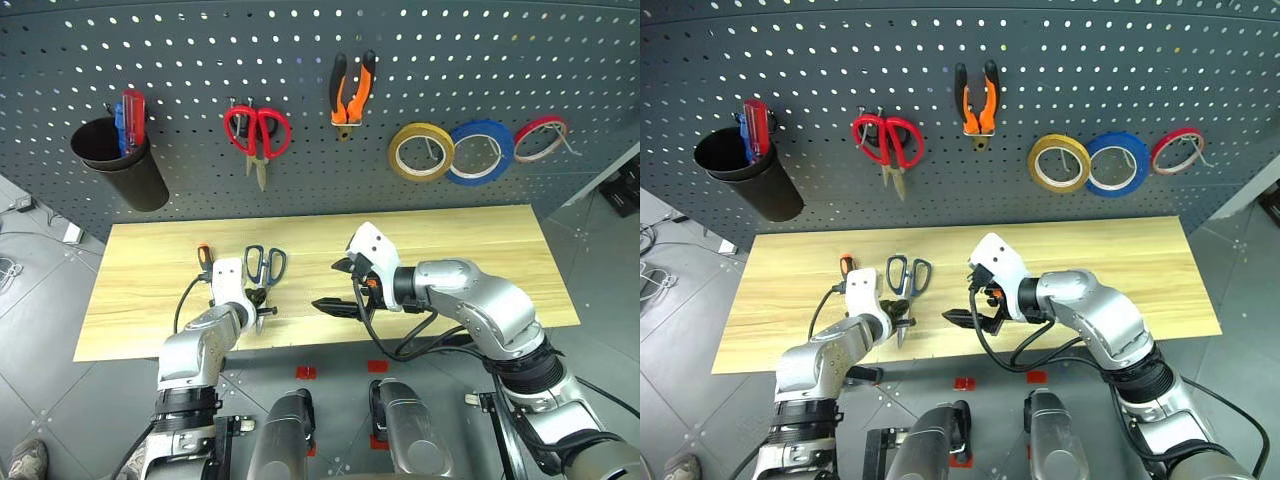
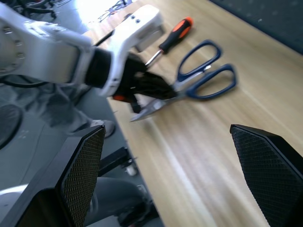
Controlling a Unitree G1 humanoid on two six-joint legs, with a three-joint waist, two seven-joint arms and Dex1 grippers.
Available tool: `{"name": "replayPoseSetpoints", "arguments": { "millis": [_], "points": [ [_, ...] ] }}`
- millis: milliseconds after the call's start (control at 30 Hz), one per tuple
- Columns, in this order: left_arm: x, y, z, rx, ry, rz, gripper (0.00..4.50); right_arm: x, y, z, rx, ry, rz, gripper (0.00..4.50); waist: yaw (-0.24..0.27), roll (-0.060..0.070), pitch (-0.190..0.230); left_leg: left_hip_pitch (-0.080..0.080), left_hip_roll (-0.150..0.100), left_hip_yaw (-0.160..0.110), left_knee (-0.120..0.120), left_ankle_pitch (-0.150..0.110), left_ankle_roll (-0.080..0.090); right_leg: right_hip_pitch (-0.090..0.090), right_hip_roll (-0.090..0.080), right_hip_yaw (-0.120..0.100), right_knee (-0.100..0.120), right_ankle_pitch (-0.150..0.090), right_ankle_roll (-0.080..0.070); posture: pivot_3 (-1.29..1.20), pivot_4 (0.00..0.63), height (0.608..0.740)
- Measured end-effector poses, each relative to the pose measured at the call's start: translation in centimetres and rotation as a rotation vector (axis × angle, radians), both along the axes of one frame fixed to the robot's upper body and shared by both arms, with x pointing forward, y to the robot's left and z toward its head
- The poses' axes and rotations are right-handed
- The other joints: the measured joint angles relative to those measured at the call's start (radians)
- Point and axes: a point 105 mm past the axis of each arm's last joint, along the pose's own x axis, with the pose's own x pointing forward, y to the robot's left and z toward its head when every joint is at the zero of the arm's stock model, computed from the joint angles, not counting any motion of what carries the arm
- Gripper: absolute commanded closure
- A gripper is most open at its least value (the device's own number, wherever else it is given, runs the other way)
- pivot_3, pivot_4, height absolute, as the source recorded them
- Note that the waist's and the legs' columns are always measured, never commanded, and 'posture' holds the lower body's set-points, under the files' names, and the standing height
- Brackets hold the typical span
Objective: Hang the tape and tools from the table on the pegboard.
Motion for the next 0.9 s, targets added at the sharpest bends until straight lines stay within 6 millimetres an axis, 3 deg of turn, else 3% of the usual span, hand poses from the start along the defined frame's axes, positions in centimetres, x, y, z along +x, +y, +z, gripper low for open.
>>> {"name": "replayPoseSetpoints", "arguments": {
  "millis": [167,233,433,567,633,767,900],
  "points": [
    [-1.7,1.0,0.0,-0.004,-0.009,-0.053,4.27,0.7,-0.8,0.5,0.021,-0.062,-0.042,0.0,0.001,0.0,0.0,0.0,0.0,0.0,0.0,0.0,0.0,0.0,0.0,0.0,-0.001,0.0,0.0,-0.26,0.312,0.74],
    [-2.0,0.9,0.9,-0.016,-0.065,-0.099,4.27,0.8,-1.2,0.8,0.047,-0.086,-0.055,0.0,0.001,0.0,0.0,-0.001,0.0,0.0,0.0,0.0,0.0,0.0,-0.001,0.0,-0.001,0.0,0.0,-0.26,0.312,0.74],
    [-2.8,0.3,6.8,0.076,-0.362,-0.258,4.28,0.0,-1.7,2.6,0.1,-0.25,-0.003,0.0,0.003,0.0,0.0,-0.001,0.0,0.0,-0.001,0.0,0.0,0.0,-0.001,0.0,-0.002,0.0,0.0,-0.26,0.311,0.74],
    [-4.4,-0.8,11.0,0.135,-0.532,-0.347,4.28,-0.3,-2.4,6.2,0.261,-0.304,-0.012,0.0,0.003,0.0,0.0,-0.001,0.0,-0.001,-0.001,0.0,0.0,0.0,-0.001,0.0,-0.002,0.0,0.0,-0.26,0.312,0.74],
    [-4.9,-1.3,12.2,0.142,-0.579,-0.376,4.28,-0.6,-2.6,7.2,0.287,-0.33,-0.005,0.0,0.003,0.0,0.0,-0.001,0.0,-0.001,-0.001,0.0,0.0,0.0,-0.001,0.0,-0.002,0.0,0.0,-0.26,0.313,0.74],
    [-5.2,-1.4,13.9,0.176,-0.638,-0.393,4.28,-0.8,-2.7,7.3,0.294,-0.332,0.006,0.0,0.003,0.0,0.0,-0.001,0.0,0.0,-0.001,0.0,0.0,0.0,-0.001,-0.001,-0.002,0.0,0.0,-0.25,0.31,0.74],
    [-4.1,-1.7,16.9,0.18,-0.749,-0.384,4.28,-0.7,-2.5,7.5,0.3,-0.35,0.011,0.0,0.005,0.0,0.0,-0.001,0.0,-0.001,0.001,0.0,0.0,0.001,-0.001,-0.001,-0.002,0.0,0.0,-0.24,0.308,0.74]
  ]
}}
